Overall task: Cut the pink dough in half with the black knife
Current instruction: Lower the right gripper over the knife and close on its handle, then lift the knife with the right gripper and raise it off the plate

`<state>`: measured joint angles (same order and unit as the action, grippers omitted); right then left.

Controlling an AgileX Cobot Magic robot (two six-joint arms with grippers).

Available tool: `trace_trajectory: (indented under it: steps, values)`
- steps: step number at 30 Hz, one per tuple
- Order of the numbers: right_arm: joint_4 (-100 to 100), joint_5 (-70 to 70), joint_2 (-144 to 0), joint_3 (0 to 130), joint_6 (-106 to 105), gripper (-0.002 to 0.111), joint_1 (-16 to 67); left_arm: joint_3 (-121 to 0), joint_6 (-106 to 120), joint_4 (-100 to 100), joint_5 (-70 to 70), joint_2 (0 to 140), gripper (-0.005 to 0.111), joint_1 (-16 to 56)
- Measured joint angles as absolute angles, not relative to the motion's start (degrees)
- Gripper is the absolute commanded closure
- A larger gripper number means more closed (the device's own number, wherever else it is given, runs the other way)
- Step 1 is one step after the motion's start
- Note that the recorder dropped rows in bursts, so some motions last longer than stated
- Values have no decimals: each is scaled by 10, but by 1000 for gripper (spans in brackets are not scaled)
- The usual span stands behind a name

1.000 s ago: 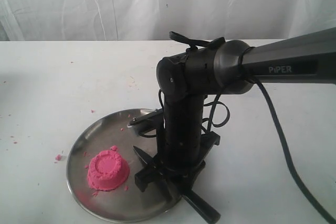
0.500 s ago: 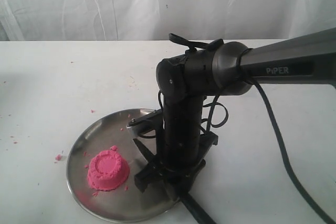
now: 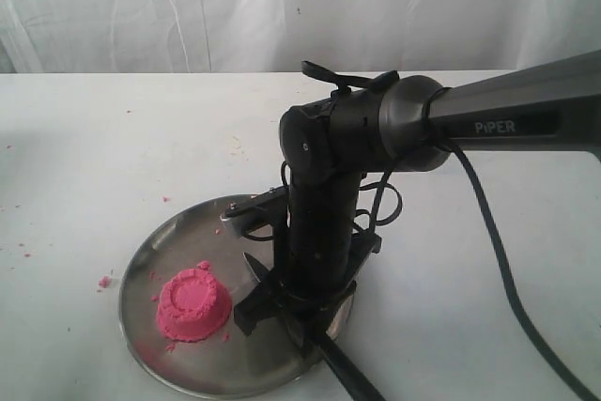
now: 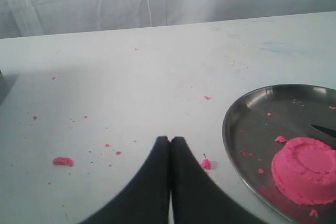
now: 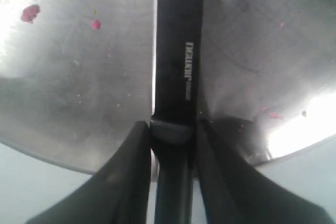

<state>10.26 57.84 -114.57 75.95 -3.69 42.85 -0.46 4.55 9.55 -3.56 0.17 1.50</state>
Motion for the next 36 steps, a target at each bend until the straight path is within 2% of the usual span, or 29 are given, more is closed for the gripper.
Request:
trace_trajectory:
  steps: [14, 18, 20, 29, 36]
  values:
    - [101, 534, -1146, 760, -31, 91, 428, -5, 46, 96, -37, 2, 107, 15]
    - [101, 537, -1146, 760, -29, 73, 428, -5, 46, 96, -37, 2, 107, 15]
    - [100, 537, -1146, 760, -28, 68, 428, -5, 46, 96, -37, 2, 107, 15]
    - [92, 544, -1135, 769, -28, 67, 428, -5, 46, 96, -37, 2, 107, 15]
    - [34, 615, -1072, 795, -27, 67, 410, -5, 46, 96, -37, 2, 107, 15]
